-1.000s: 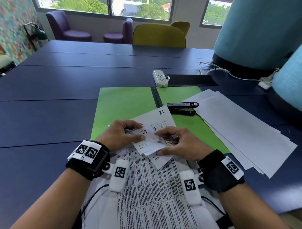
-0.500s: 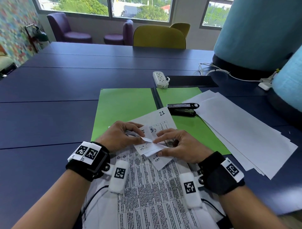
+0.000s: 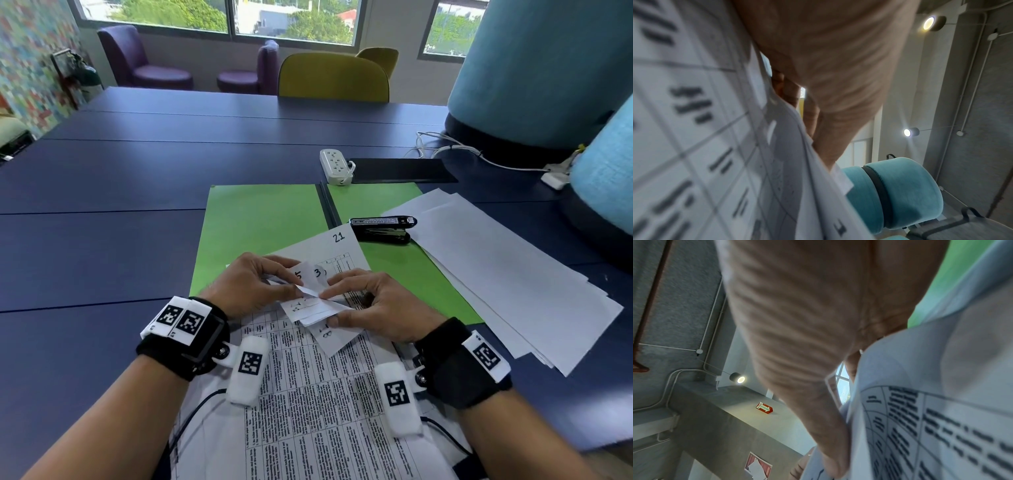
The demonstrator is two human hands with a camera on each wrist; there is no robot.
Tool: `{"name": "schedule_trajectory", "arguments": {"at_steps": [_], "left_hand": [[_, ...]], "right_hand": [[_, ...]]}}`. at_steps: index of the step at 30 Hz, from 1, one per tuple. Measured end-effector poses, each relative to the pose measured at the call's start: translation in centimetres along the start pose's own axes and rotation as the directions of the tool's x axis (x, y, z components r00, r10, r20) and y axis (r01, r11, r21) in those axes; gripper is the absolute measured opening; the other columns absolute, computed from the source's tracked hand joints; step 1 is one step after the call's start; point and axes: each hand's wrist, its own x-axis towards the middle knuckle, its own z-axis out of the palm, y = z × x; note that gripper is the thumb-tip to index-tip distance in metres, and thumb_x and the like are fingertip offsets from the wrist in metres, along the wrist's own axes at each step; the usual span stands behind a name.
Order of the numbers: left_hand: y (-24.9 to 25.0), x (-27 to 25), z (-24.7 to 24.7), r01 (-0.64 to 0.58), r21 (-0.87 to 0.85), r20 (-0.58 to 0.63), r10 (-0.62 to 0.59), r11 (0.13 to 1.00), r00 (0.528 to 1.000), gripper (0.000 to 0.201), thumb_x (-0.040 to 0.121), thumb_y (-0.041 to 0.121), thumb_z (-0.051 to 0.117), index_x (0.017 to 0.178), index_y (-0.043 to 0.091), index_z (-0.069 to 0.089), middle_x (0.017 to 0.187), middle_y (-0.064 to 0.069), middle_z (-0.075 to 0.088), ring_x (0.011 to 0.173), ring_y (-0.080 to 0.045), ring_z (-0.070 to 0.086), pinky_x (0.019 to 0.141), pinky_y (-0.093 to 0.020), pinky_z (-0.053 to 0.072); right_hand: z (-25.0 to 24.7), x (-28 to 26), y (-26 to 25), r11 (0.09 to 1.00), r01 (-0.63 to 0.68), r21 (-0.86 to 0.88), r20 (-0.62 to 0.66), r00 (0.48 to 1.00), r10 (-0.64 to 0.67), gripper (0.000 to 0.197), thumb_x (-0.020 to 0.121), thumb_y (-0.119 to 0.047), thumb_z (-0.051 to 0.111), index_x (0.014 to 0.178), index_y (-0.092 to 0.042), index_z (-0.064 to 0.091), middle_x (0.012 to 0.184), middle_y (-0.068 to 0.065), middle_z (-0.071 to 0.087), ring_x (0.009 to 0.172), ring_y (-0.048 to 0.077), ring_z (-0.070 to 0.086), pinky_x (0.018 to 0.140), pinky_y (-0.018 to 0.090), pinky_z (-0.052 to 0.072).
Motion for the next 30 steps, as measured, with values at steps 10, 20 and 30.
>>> {"name": "schedule_trajectory", "arguments": {"at_steps": [10, 20, 30], "left_hand": [[0.0, -0.1, 0.2, 0.032, -0.101, -0.023, -0.035, 0.994, 0.999, 0.011, 0.071, 0.004, 0.084, 0.082, 0.006, 0.082, 0.102, 0.019, 0.075, 0.097, -0.004, 0.071, 0.076, -0.015, 0.055], [-0.4, 0.1, 0.2, 0.024, -0.083, -0.045, -0.028, 0.996, 0.999, 0.012, 0.071, 0.004, 0.084, 0.083, 0.005, 0.082, 0.115, 0.005, 0.074, 0.108, -0.004, 0.068, 0.085, -0.018, 0.056], [0.1, -0.3, 0.3, 0.027, -0.073, -0.028, -0.029, 0.997, 0.999, 0.017, 0.062, 0.020, 0.083, 0.078, 0.014, 0.083, 0.109, 0.016, 0.074, 0.095, -0.002, 0.071, 0.074, -0.013, 0.055]], "right_hand": [[-3.6, 2.6, -0.8, 0.995, -0.066, 0.075, -0.615, 0.783, 0.098, 0.030, 0.093, -0.032, 0.065, 0.121, -0.023, 0.062, 0.082, -0.002, 0.061, 0.067, 0.010, 0.057, 0.061, 0.024, 0.048], [-6.5, 8.9, -2.1, 0.780, -0.444, -0.442, -0.412, 0.872, 0.263, 0.035, 0.095, -0.022, 0.049, 0.129, -0.013, 0.052, 0.125, 0.011, 0.062, 0.112, 0.030, 0.058, 0.103, 0.044, 0.047], [-5.8, 8.1, -2.6, 0.768, -0.381, -0.515, -0.271, 0.922, 0.275, 0.055, 0.094, -0.015, 0.043, 0.147, -0.023, 0.039, 0.146, 0.010, 0.050, 0.129, 0.030, 0.049, 0.110, 0.044, 0.040]]}}
